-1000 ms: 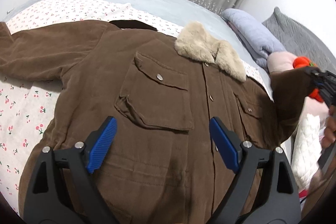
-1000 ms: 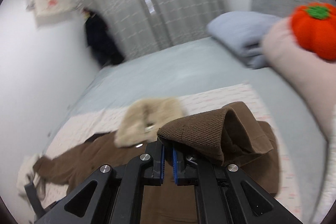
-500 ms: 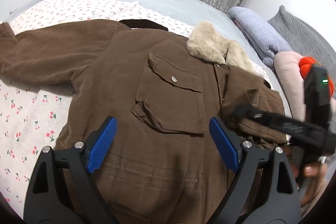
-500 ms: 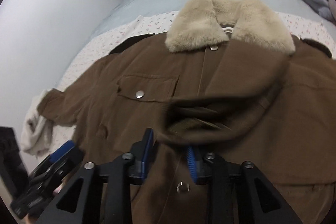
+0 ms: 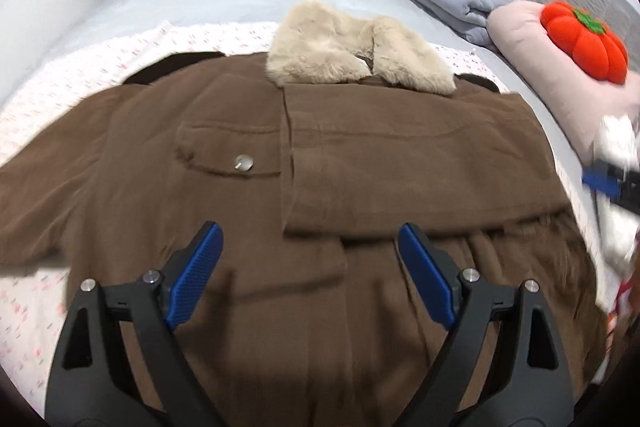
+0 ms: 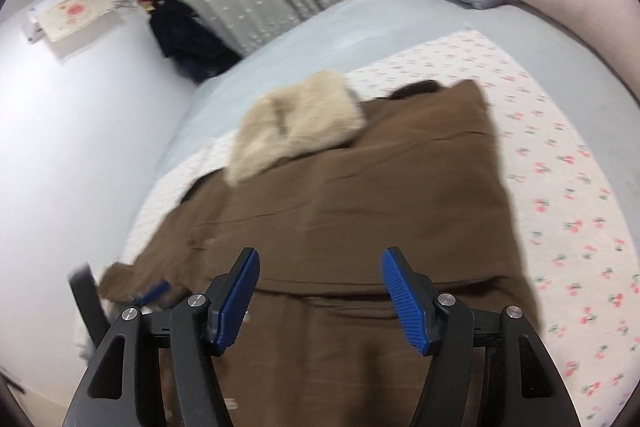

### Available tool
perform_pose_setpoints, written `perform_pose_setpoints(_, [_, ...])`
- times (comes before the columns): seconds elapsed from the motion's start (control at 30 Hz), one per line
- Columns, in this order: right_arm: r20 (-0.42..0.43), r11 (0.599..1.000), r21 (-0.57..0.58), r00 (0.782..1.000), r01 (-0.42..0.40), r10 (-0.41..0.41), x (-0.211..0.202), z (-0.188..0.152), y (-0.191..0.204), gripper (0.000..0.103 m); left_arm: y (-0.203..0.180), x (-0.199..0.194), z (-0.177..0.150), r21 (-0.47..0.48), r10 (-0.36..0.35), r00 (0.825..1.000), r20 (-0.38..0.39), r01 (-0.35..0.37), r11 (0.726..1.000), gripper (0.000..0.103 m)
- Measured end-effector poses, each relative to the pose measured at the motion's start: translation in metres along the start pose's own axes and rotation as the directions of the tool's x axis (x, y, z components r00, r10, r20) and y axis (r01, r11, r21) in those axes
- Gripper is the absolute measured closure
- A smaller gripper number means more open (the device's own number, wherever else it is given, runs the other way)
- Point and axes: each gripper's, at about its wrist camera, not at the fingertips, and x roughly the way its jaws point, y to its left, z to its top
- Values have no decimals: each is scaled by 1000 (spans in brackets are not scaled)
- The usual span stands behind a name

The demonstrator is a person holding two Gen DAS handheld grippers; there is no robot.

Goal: Fold large clothes

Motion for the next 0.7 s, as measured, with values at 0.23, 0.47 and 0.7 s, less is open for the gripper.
perform_pose_setpoints(0.23, [8, 993, 110, 999, 41, -42, -16, 9, -61, 37, 11, 80, 36, -180, -81, 985, -152, 53, 982, 54])
perform_pose_setpoints(0.47, [97, 969, 245, 994, 30, -55, -24, 27, -118, 36, 12, 22, 41, -266, -146, 982, 118, 173, 948, 93])
perform_pose_setpoints(0.7, [92, 934, 343, 993, -98, 71, 32, 65, -151, 36, 12, 59, 22, -166, 24, 999, -23, -27, 986, 86])
